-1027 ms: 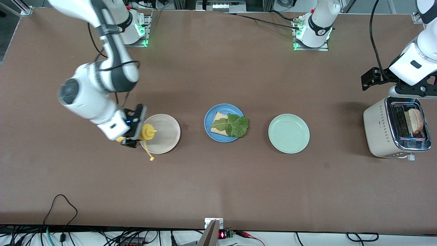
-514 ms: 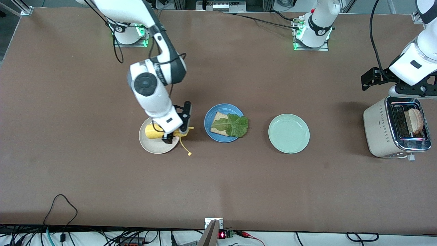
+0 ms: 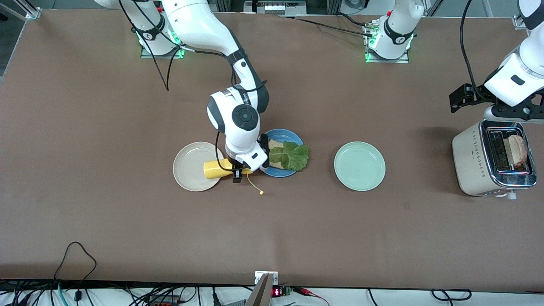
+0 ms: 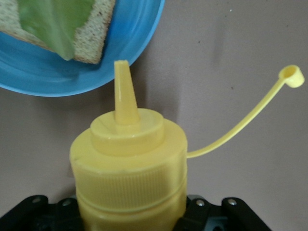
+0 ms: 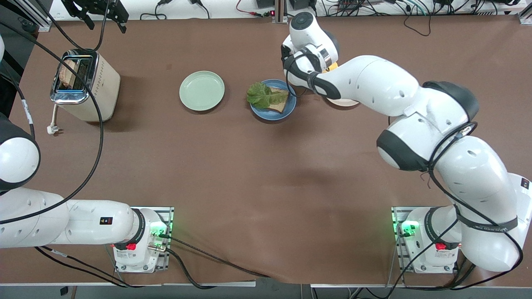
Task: Make sandwich in blue plate with both arms
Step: 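Tilt the bottle nozzle over the lettuce with the right gripper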
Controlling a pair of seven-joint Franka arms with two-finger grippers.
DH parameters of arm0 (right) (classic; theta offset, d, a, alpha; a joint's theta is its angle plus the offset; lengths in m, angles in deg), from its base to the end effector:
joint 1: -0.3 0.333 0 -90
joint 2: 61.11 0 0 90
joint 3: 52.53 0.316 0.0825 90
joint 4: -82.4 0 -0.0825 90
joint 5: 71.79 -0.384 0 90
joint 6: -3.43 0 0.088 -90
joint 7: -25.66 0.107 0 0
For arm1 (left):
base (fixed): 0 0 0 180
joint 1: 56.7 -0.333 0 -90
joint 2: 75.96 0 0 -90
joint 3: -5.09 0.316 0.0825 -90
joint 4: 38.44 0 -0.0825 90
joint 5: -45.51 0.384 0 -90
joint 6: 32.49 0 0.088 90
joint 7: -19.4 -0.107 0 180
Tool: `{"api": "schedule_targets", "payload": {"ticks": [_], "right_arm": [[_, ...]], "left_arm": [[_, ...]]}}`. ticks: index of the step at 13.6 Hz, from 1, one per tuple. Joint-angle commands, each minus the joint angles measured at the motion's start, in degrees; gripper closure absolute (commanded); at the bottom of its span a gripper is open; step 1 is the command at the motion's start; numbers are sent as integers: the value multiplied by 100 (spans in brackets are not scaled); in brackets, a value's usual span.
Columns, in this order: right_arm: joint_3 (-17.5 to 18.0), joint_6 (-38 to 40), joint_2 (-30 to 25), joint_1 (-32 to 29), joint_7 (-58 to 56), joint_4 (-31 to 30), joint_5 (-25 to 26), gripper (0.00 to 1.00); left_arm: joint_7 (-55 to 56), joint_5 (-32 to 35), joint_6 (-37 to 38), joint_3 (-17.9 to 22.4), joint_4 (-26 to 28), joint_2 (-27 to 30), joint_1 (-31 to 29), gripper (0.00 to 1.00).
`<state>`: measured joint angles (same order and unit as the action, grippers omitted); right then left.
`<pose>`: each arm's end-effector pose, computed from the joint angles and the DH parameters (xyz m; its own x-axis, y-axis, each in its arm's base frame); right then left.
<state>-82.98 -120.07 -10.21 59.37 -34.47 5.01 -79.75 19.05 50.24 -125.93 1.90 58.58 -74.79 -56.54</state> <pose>0.5965 0.4357 0.2410 -0.0549 0.9697 -0.2380 0.9833 0.0940 0.1560 0.5494 -0.0241 0.5833 0.9967 -0.0693 -0.0428 -0.0727 -0.9939 -0.0829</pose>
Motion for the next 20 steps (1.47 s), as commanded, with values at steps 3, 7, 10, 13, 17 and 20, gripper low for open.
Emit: {"api": "schedule_targets", "payload": {"ticks": [3,7,10,13,17,20], "right_arm": [[-549,737,446,596,81,671,627,100],[-541,1083,517,825,63,778,972,100],[-532,1092,657,930,124,787,981,100],[-532,1092,710,957,177,787,981,100],[-532,1083,746,984,300,787,1077,100],[-532,1091,720,984,309,787,1086,100]], "left_arm": [[18,-52,45,-24,-131,-47,-25,0],[27,-52,45,-24,-131,-55,-25,0],[18,-52,45,-24,-131,-47,-25,0],[18,-52,36,-24,-131,-55,-25,0],[18,-52,36,-24,-131,-55,-25,0],[18,-52,36,-24,-131,-55,-25,0]]}}
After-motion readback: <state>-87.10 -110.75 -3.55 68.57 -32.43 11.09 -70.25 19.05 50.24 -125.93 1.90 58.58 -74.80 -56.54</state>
